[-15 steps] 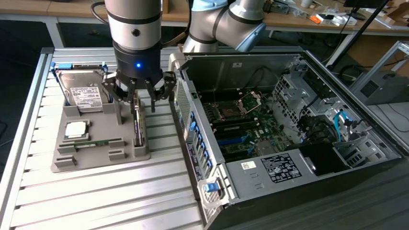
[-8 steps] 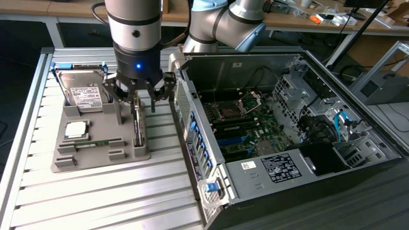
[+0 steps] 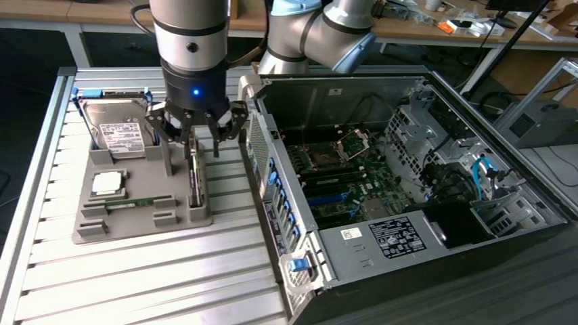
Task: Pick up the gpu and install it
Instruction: 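Pick up the gpu and move the gpu toward the slot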
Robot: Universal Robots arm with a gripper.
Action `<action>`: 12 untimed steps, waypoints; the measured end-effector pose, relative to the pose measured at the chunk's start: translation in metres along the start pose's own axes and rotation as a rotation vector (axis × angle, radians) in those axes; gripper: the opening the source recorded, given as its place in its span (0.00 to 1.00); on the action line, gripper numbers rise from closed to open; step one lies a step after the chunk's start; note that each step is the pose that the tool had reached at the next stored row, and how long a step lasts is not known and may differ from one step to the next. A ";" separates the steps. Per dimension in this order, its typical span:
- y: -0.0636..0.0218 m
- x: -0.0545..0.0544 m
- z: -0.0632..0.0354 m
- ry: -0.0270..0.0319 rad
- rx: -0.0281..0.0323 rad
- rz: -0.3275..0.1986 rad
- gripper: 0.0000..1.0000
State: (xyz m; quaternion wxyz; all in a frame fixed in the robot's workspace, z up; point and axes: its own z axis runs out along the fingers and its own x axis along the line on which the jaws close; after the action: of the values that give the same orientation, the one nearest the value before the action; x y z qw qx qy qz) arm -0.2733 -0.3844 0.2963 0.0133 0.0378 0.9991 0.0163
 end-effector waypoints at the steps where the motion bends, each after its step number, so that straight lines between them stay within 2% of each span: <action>1: 0.0017 0.000 0.0008 0.0000 0.0001 0.000 0.48; 12: 0.0042 0.005 0.0062 0.0000 0.0007 0.000 0.48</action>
State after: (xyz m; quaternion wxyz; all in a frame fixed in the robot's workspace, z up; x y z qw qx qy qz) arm -0.2775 -0.3797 0.2901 0.0133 0.0378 0.9991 0.0160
